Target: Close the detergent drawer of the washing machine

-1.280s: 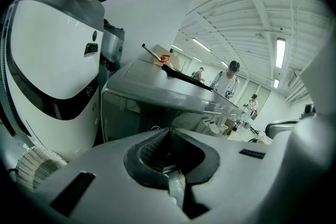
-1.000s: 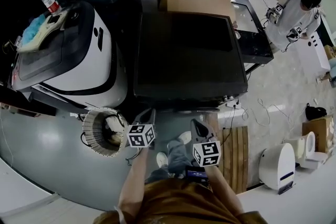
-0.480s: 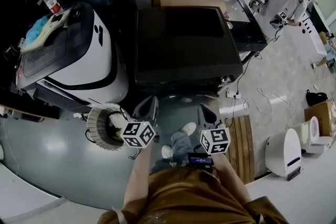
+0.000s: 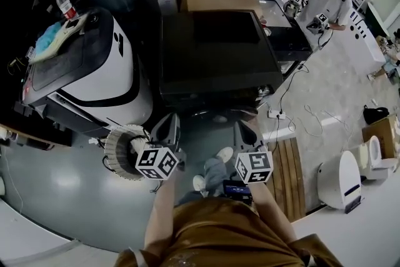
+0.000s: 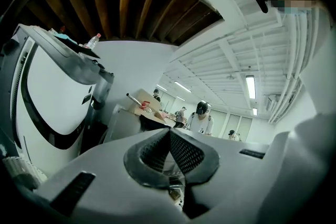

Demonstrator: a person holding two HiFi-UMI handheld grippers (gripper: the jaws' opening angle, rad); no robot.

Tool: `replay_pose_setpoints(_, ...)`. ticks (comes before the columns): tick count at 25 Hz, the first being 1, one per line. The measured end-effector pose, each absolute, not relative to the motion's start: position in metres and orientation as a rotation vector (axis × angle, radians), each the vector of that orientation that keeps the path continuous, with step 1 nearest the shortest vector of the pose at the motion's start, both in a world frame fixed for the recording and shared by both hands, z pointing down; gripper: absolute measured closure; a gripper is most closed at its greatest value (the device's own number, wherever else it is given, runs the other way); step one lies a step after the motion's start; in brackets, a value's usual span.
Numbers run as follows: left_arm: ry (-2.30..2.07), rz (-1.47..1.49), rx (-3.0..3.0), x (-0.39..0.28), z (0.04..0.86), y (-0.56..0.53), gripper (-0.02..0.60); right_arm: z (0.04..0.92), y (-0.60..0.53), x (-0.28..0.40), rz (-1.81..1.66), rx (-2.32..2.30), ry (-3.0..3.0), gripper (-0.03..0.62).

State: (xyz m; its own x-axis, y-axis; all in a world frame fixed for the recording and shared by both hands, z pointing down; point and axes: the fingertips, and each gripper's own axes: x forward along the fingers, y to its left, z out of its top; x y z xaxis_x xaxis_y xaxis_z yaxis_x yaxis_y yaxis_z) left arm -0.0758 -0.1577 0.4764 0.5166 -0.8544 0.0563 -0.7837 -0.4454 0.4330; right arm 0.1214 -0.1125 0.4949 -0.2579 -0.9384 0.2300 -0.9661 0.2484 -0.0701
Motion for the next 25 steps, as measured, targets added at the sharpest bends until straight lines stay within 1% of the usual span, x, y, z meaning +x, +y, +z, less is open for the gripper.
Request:
replay_pose_setpoints(12, -1.37, -0.188, 2.393, -0.075, 0.472, -0.147, 0.558, 0.492, -0.1, 0.111, 0.26, 1.764, -2.406, 0.583)
replay_pose_setpoints(18, -1.352, -0.169, 2.401, -0.066, 0.476, -0.146, 0.558, 0.499, -0.096, 0.118, 0.29, 1.775, -2.392, 0.584)
replay_pose_setpoints(25, -1.364, -0.171, 2.347, -0.073, 0.488, -0.152, 0.558, 0.501, -0.101, 0.118, 0.296, 1.767, -2.393, 0.583)
